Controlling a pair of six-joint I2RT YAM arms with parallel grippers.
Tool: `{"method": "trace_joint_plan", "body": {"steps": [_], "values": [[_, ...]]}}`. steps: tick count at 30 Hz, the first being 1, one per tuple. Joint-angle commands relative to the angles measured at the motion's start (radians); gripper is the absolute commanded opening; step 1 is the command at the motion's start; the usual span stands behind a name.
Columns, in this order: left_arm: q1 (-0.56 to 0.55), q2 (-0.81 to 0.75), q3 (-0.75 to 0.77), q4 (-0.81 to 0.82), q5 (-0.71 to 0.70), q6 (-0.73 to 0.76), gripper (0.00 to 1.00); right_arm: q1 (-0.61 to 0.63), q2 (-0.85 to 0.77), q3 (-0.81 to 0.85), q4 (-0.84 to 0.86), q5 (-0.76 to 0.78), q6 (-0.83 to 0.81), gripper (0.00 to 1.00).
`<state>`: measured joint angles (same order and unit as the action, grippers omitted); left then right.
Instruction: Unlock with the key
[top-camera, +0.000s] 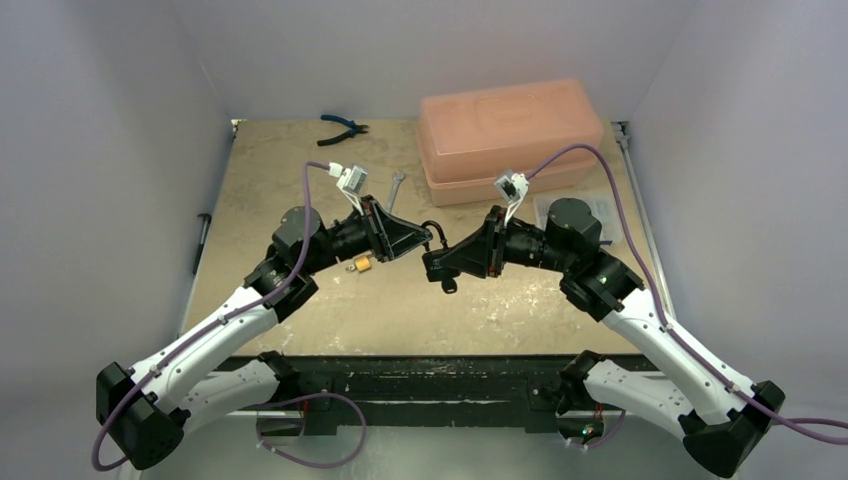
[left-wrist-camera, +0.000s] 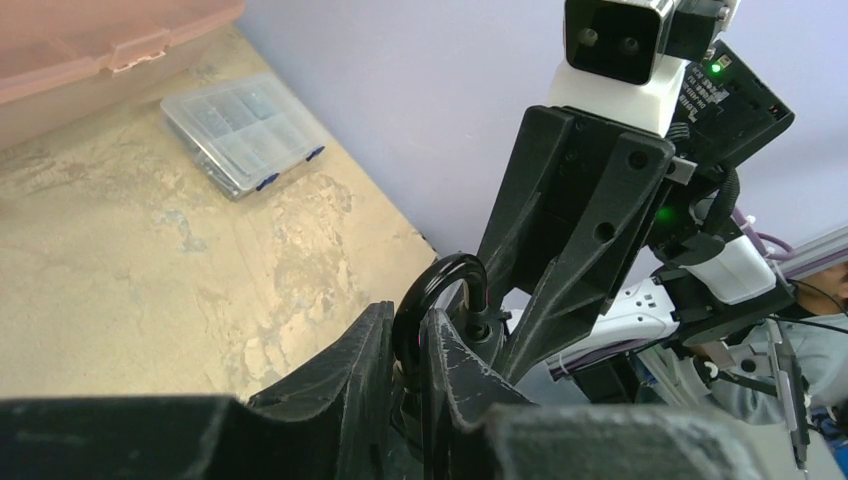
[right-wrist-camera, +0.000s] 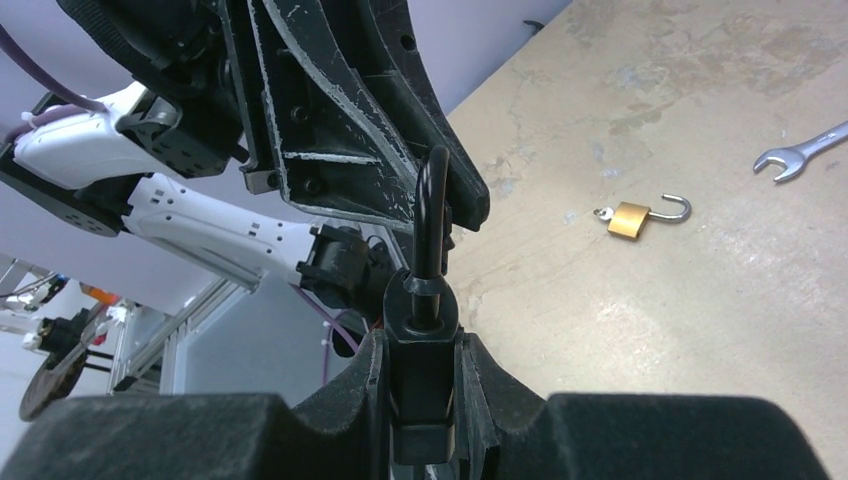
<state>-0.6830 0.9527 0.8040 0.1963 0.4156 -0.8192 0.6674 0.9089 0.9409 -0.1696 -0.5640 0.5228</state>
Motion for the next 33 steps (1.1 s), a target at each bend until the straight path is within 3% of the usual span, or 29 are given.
{"method": "trace_joint_plan", "body": {"steps": [1, 18, 29, 33], "values": [[0.000, 0.002, -0.020, 0.102, 0.018, 0.005, 0.15, 0.003, -0.025, 0.007, 0.158, -0.047, 0.030, 0.00], [-0.001, 0.054, -0.122, 0.401, 0.058, -0.057, 0.21, 0.003, 0.005, -0.040, 0.445, -0.206, 0.200, 0.00], [-0.003, 0.093, -0.129, 0.471, 0.066, -0.087, 0.27, 0.002, 0.063, -0.060, 0.524, -0.217, 0.232, 0.00], [-0.003, 0.077, -0.128, 0.425, 0.064, -0.059, 0.41, 0.002, 0.060, -0.057, 0.502, -0.193, 0.220, 0.00]]}}
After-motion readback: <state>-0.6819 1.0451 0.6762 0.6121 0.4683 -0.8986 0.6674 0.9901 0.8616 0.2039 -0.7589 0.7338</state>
